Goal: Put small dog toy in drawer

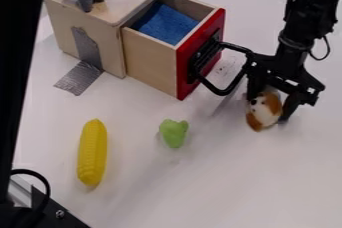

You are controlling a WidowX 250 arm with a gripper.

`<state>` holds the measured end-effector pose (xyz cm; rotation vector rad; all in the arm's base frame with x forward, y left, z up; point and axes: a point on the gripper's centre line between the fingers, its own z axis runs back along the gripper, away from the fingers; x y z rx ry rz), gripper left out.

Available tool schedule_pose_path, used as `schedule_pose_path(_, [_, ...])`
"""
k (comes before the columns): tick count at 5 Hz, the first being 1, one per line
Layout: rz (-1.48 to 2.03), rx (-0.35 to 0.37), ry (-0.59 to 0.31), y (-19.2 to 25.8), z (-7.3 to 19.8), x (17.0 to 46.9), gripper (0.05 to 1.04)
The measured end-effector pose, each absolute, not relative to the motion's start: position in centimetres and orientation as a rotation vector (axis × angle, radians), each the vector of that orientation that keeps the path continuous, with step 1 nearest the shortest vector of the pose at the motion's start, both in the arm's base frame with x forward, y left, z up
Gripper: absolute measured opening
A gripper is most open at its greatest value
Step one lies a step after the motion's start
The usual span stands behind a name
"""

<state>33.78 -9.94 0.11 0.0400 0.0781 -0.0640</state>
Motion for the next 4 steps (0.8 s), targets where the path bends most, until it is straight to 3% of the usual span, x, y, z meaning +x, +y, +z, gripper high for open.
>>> schedule_pose_path(1, [-0.078,0.03,0.1,-9.9,0.8,32.9,0.492])
schedule_pose_path(2, [-0.098,-0.009,0.04,-9.9,4.4,33.2,0.354])
schedule_pose_path(3, [-0.094,-0.06,-0.061,-9.1,8.3,34.1,0.313])
schedule_pose_path(4, [-0.037,-0.062,-0.184,-4.3,14.5,35.4,0.313])
